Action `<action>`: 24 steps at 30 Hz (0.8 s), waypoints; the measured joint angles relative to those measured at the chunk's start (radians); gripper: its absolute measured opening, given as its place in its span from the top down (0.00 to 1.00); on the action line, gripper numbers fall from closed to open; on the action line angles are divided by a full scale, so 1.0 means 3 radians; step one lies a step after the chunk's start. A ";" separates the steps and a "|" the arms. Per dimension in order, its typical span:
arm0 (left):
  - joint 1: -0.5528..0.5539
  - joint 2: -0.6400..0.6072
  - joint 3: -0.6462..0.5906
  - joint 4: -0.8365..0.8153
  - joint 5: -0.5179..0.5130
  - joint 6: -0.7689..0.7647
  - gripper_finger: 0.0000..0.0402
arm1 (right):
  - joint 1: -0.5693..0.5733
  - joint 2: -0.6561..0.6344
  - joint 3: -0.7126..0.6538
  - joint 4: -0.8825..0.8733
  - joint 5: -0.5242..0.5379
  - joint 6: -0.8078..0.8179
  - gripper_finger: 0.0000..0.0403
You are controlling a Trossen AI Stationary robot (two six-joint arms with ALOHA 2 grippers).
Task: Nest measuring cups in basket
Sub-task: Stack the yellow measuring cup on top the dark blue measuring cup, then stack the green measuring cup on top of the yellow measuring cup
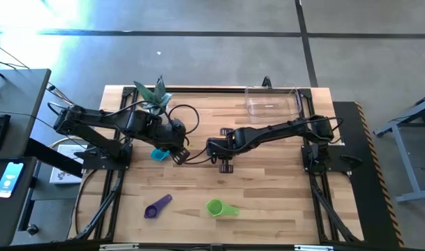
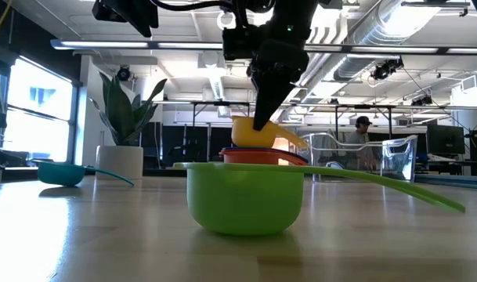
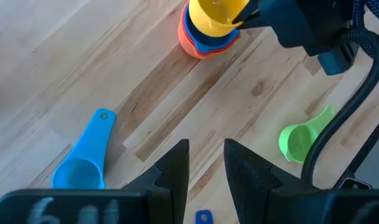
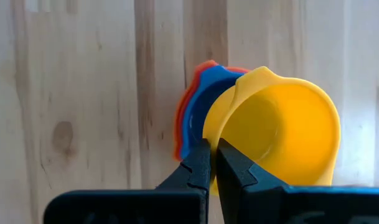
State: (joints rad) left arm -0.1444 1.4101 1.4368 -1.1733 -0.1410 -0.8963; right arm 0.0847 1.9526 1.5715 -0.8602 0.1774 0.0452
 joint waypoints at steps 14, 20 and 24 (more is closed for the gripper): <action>0.0000 0.0000 0.0000 0.0017 0.0000 -0.0003 0.78 | 0.0001 0.0000 0.0000 0.0001 -0.0120 0.0159 0.94; 0.0000 0.0000 0.0000 0.0017 0.0000 -0.0005 0.78 | 0.0002 0.0000 0.0000 0.0009 -0.0111 0.0161 0.88; 0.0000 0.0000 0.0000 0.0016 0.0000 -0.0005 0.78 | 0.0002 0.0000 0.0000 0.0023 -0.0079 0.0173 0.85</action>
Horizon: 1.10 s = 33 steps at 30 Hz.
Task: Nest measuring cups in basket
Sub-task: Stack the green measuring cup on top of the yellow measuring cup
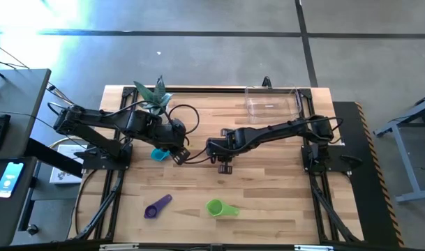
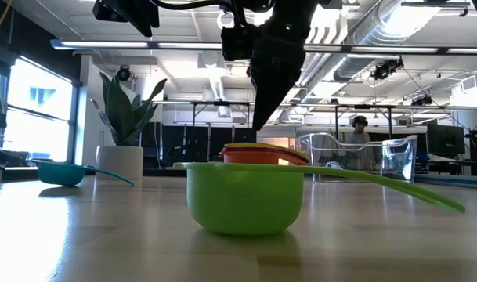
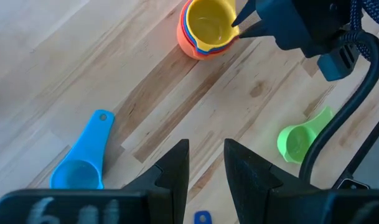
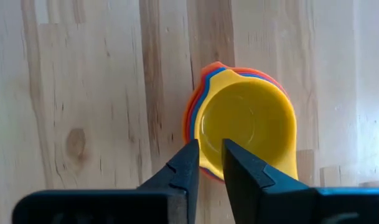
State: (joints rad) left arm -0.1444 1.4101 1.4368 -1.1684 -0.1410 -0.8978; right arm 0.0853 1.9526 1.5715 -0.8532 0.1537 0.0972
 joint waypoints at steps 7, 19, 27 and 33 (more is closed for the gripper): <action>-0.0017 0.0000 0.0000 -0.0005 0.0065 0.0007 0.78 | 0.0000 -0.0003 0.0117 -0.0177 -0.0083 0.0182 0.84; -0.0517 0.0000 0.0000 -0.0336 0.0073 -0.0151 0.78 | 0.0237 -0.0006 0.0478 -0.0481 -0.0352 0.0585 0.84; -0.0963 0.0000 0.0000 -0.0690 -0.0219 -0.0687 0.78 | 0.0415 -0.0006 0.0478 -0.0530 -0.0683 0.0824 0.84; -0.1253 0.0000 0.0000 -0.0773 -0.0353 -0.0999 0.78 | 0.0549 -0.0006 0.0478 -0.0496 -0.0810 0.1090 0.84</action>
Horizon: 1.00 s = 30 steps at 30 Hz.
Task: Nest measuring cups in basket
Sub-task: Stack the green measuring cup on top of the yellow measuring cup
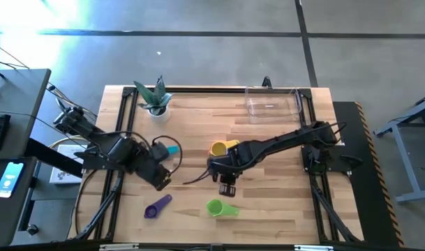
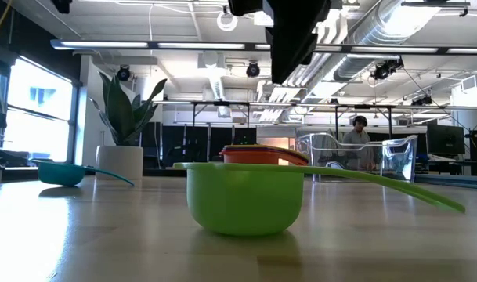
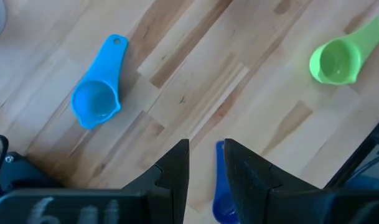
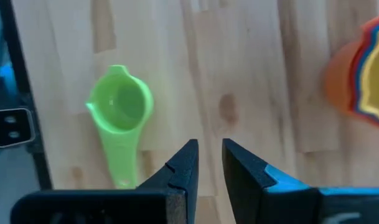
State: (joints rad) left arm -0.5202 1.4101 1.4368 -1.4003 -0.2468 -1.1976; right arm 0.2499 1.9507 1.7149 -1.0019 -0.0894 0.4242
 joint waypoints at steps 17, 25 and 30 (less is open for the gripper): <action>-0.0875 -0.0012 -0.0310 0.0067 -0.0120 -0.0768 0.78 | 0.0335 0.0000 -0.0003 0.0567 0.0112 0.1055 0.84; -0.1206 -0.0020 -0.0731 0.0182 -0.0045 -0.1131 0.78 | 0.0453 0.0000 -0.0004 0.0786 0.0387 0.1584 0.79; -0.1276 -0.0022 -0.0904 0.0407 -0.0013 -0.1113 0.78 | 0.0539 0.0000 -0.0004 0.0782 0.0607 0.1747 0.72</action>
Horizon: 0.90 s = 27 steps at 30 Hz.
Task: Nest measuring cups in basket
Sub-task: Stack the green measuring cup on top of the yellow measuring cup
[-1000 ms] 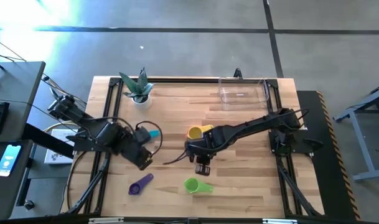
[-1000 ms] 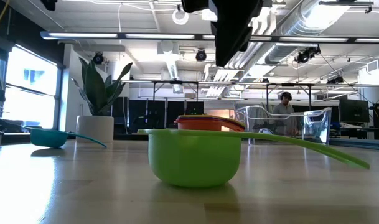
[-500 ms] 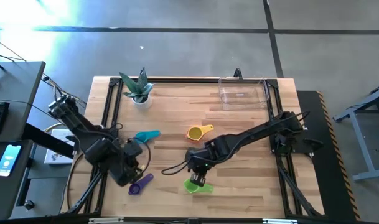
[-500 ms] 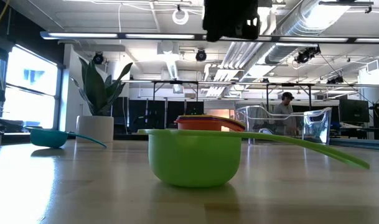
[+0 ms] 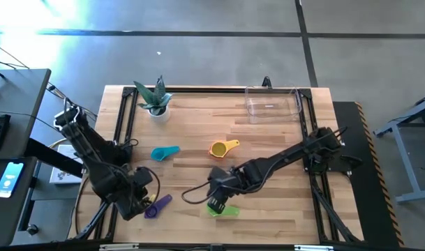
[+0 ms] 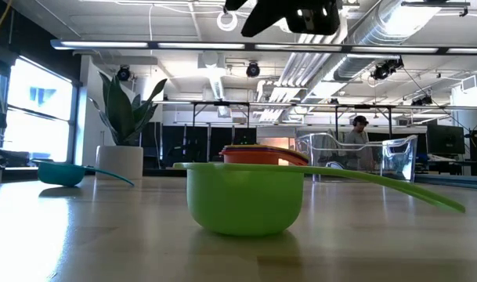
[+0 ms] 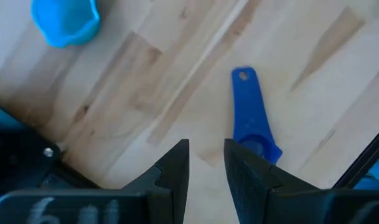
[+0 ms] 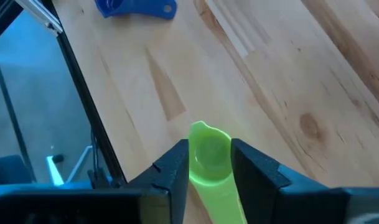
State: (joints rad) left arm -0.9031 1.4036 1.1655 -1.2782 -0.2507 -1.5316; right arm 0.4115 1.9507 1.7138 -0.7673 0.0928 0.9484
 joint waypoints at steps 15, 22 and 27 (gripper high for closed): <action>-0.0205 0.0000 -0.0473 0.0798 0.0056 -0.0083 0.78 | 0.0227 0.0129 -0.0001 -0.0075 0.0323 0.0133 0.70; -0.0214 0.0001 -0.0473 0.0870 0.0056 -0.0096 0.78 | 0.0231 0.0339 -0.0001 -0.0034 0.0278 0.0059 0.70; -0.0213 0.0001 -0.0473 0.0868 0.0054 -0.0095 0.78 | 0.0240 0.0468 -0.0001 -0.0024 0.0228 -0.0040 0.70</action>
State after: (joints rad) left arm -0.9668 1.4040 1.0237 -1.0177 -0.2344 -1.5600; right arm 0.4835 2.0911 1.7134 -0.7744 0.1612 0.9364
